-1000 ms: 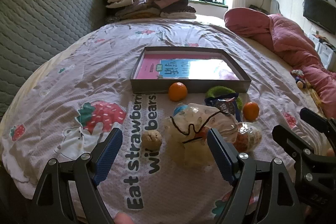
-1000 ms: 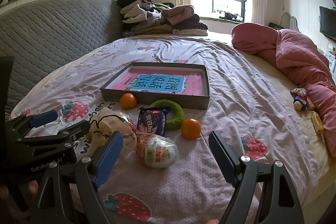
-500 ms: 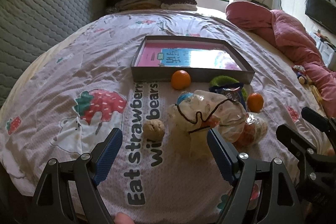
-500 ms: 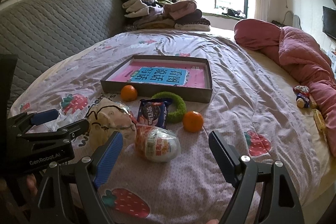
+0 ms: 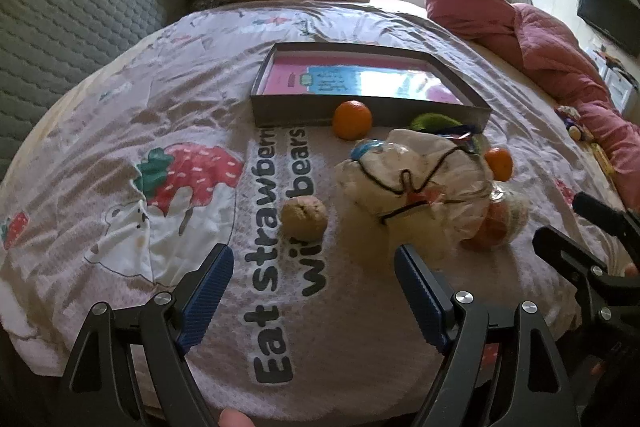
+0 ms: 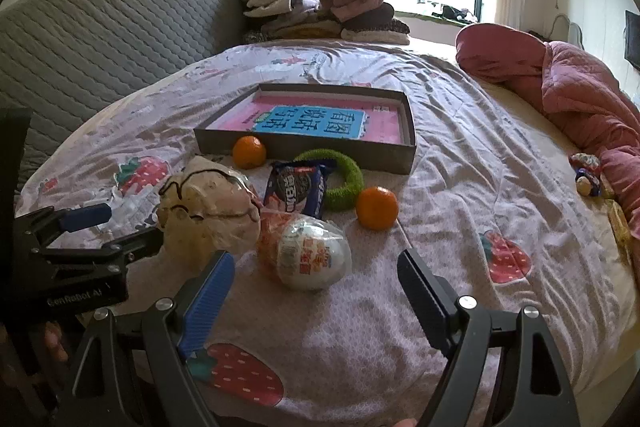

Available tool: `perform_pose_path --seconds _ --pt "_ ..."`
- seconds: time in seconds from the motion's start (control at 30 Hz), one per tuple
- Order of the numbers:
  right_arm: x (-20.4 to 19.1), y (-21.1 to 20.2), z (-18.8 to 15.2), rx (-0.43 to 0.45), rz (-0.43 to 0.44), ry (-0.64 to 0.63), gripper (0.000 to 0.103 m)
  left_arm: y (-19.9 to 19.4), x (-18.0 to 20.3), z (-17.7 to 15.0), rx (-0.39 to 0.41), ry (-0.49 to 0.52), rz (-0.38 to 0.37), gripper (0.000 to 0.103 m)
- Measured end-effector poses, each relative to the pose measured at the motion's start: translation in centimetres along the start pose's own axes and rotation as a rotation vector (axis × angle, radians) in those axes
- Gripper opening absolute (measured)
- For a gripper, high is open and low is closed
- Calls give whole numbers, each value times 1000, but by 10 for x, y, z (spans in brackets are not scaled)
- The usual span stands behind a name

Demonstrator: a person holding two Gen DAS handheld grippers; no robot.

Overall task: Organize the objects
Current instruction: 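Move the left tool to the walnut while the right tool approaches the wrapped white egg, then close the left tool on the walnut while the right tool closes on the wrapped egg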

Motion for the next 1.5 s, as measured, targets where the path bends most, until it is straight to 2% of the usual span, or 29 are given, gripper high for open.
perform_pose_path --seconds 0.33,0.83,1.03,1.27,1.33,1.4,1.43,1.47,1.5 --pt "10 15 -6 -23 0 33 83 21 -13 -4 -25 -29 -7 83" --pt "18 41 -11 -47 0 65 83 55 -26 -1 -20 1 13 83" --pt "12 48 -10 -54 30 52 83 65 -25 4 -10 23 15 83" --pt "-1 62 -11 -80 62 13 83 72 -25 12 5 16 -4 72" --pt "-2 64 -11 -78 70 14 78 73 -24 13 12 19 -4 67" --pt "-2 66 -12 -78 74 16 64 72 -23 13 19 26 -3 58" --pt "-1 67 -13 -87 77 17 61 72 -22 14 21 29 -5 56" --pt "0 69 -14 -95 79 21 53 72 -21 14 26 31 -6 50" --pt "1 69 -15 -100 81 27 50 72 -21 14 28 33 -9 45"
Point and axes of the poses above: each gripper's, at about its wrist camera, not at the fingertips, and y roughly the way its jaws point, x to its right, z to its top, the point moved 7 cm from there along y, roughly the way its jaws point, and after that the axes turned 13 degrees about y, right-handed, at the moved point
